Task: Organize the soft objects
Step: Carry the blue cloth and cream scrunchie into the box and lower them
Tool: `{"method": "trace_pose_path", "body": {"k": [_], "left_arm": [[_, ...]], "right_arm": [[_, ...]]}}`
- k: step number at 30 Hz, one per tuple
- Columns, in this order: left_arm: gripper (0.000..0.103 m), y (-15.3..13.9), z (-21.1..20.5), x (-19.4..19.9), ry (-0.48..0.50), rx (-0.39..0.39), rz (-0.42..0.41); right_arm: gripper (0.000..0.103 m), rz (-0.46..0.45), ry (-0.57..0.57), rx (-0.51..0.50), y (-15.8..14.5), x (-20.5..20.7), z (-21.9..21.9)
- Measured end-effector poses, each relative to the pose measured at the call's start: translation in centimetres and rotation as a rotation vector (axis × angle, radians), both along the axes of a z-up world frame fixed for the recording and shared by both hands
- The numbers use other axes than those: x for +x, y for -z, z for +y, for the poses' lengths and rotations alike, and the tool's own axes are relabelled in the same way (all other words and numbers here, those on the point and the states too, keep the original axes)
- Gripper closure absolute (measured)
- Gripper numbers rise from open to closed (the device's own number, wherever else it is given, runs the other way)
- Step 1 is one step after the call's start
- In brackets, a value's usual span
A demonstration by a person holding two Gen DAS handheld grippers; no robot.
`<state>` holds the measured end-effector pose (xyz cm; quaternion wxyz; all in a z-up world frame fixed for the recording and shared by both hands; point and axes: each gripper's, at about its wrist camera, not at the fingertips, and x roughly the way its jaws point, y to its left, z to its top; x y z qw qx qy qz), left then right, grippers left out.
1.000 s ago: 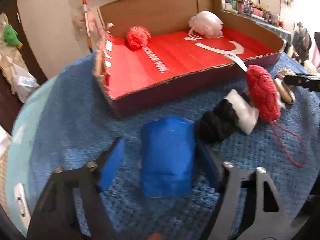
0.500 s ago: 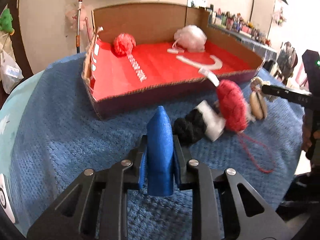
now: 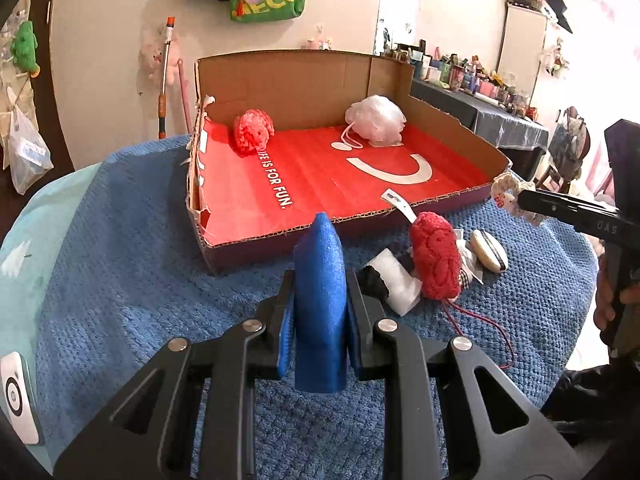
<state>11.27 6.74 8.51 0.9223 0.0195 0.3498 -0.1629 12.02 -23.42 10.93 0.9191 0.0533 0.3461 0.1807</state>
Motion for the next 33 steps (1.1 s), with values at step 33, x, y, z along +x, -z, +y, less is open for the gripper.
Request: {"method": "trace_pose_path", "body": {"k": [33], "left_arm": [[0.083,2.0,-3.7,16.1,0.014,0.127,0.172]], "right_arm": [[0.063,0.114,0.012,-0.297,2.6,14.3,4.8]]}}
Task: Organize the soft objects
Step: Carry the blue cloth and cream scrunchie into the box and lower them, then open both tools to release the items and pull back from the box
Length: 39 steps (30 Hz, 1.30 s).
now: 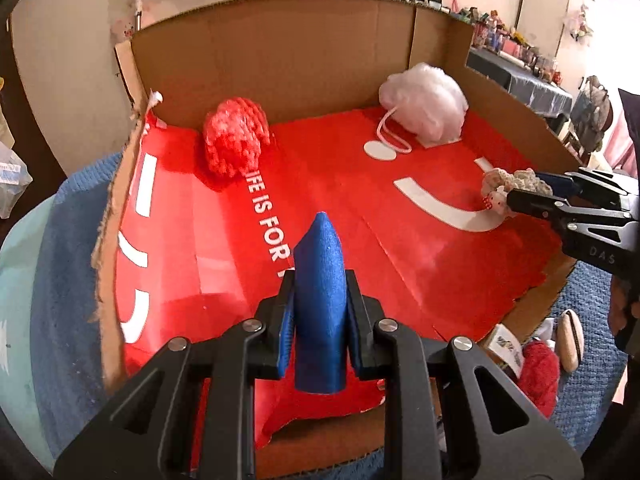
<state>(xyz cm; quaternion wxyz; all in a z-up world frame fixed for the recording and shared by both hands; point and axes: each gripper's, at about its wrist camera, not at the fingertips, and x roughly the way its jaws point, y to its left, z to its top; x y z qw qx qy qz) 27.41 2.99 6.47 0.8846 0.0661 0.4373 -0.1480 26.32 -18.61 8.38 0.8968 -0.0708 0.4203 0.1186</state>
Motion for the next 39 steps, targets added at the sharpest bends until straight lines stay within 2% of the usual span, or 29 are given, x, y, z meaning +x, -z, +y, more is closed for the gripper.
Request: {"method": "trace_pose_path", "body": {"k": [9,22,29,30,32,35,39], "left_arm": [[0.082,0.9,-0.3,0.3,0.009,0.026,0.005],[0.079,0.8,-0.2,0.2,0.022,-0.001,-0.002],[0.07,0.8,-0.1,0.1,0.015,-0.003,-0.009],[0.061,0.8,-0.1,0.1,0.016,-0.005,-0.009],[0.051,0.5,0.0,0.0,0.014,-0.018,-0.028],[0.05,0.2,-0.2,-0.2,0.022,-0.026,-0.041],[0.049,-0.5,-0.2,-0.5,0.022,-0.05,-0.044]], "right_arm": [[0.061,0.026,0.003,-0.003,0.9,0.6,-0.1],[0.061,0.021,-0.008,-0.023,1.0,0.5,0.0],[0.057,0.015,-0.015,-0.038,1.0,0.4,0.1],[0.056,0.015,-0.018,-0.042,1.1,0.4,0.2],[0.055,0.013,-0.02,-0.051,1.1,0.3,0.2],[0.052,0.011,-0.026,-0.062,1.2,0.2,0.4],[0.044,0.009,-0.038,-0.065,1.0,0.0,0.5]]}}
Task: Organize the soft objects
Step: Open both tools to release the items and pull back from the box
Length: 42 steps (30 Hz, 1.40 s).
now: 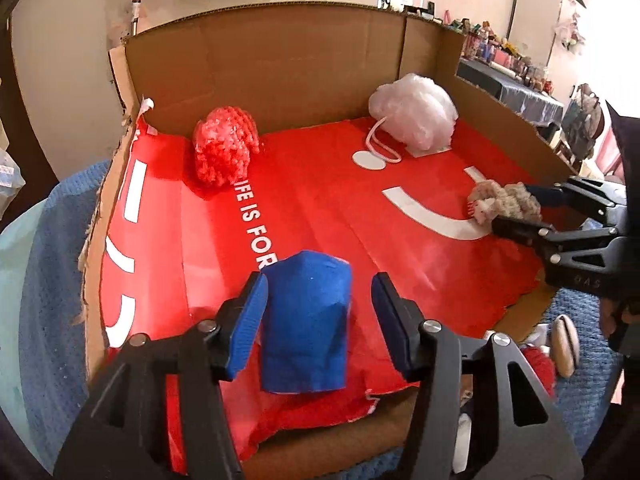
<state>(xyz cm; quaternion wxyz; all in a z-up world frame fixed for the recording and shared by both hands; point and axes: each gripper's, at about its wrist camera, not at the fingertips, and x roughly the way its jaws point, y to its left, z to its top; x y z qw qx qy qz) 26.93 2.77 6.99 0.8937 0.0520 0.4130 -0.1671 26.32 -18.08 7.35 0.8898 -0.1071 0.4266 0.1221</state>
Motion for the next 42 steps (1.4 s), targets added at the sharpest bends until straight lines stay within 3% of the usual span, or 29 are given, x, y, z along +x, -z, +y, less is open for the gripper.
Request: {"method": "trace_pose_path", "body": {"k": [13,17,20,27,33,42], "left_arm": [[0.035,-3.3,0.0,-3.7,-0.034,-0.05,-0.103],[0.025,-4.6,0.2,-5.5,-0.06,-0.067,-0.146],[0.023,-5.7,0.2,-7.3,-0.075,-0.067,-0.195],[0.007,-8.0,-0.4,-11.8,-0.101,-0.065,-0.332],[0.001,-9.6,-0.3,-15.5,-0.14,-0.093,-0.443],[0.0,-9.3,0.2,-20.1,-0.232,-0.109,-0.523]], "right_arm": [[0.026,-0.07,-0.013,0.018,-2.6,-2.2,0.6],[0.018,-0.115,-0.019,0.044,-4.4,-3.8,0.7],[0.01,-0.161,-0.021,0.06,-5.8,-5.2,0.7],[0.0,-0.28,-0.016,0.113,-8.8,-9.5,0.4],[0.0,-0.39,0.011,0.123,-10.5,-13.4,-0.2],[0.0,-0.501,0.056,0.131,-10.7,-18.7,-1.1]]}}
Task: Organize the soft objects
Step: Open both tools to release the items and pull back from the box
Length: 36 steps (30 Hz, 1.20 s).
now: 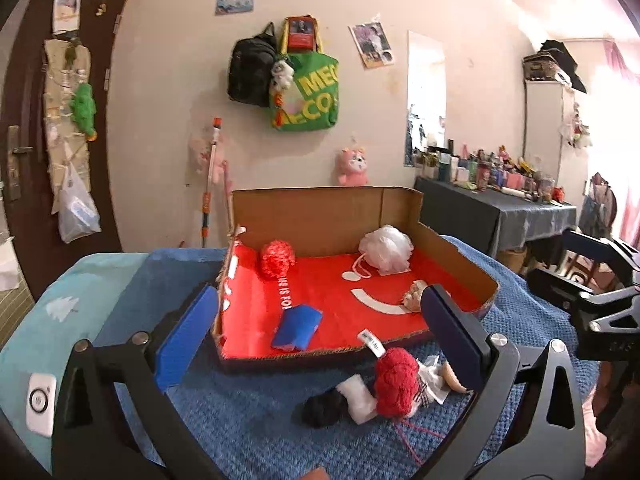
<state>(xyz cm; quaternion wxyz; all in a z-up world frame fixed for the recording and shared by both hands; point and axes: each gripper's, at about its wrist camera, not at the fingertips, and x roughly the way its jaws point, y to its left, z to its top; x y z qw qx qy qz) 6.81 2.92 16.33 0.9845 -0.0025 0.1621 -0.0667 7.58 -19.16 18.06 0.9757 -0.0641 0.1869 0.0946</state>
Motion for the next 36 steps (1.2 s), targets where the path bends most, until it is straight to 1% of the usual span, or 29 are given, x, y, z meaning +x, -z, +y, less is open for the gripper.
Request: {"method": "trace_pose_path", "body": {"k": [2,5,9,17,23,29,33,36], "left_arm": [[0.0,0.5,0.0,-0.8,-0.015,0.004,-0.005],[0.0,1.4,0.1,-1.9,-0.015,-0.012,0.005],[0.0,2.9,0.0,-2.7,-0.01,-0.014,0.041],[0.0,5.7,-0.3,-4.3,-0.01,-0.01,0.089],[0.0,7.2,-0.1,-4.9,-0.016,-0.012,0.113],[0.0,9.1,-0.2,-4.7,-0.02,0.0,0.168],[0.0,9.8,-0.1,-4.7,-0.02,-0.007,0.195],[0.0,10.1,-0.1,-4.5,-0.02,-0.005,0.209]], "right_arm": [[0.0,-0.022,0.014,0.0,0.4,-1.2,-0.2],[0.0,-0.041,0.031,0.012,1.2,-2.7,-0.5],[0.0,-0.037,0.03,0.051,2.4,-4.1,-1.1],[0.0,-0.031,0.055,0.038,5.1,-5.9,-0.9],[0.0,0.006,0.058,0.054,7.1,-6.2,-1.0],[0.0,0.083,0.059,0.065,9.5,-5.7,-1.0],[0.0,0.127,0.053,0.082,10.5,-5.4,-1.1],[0.0,0.141,0.053,0.088,10.8,-5.3,-1.1]]}}
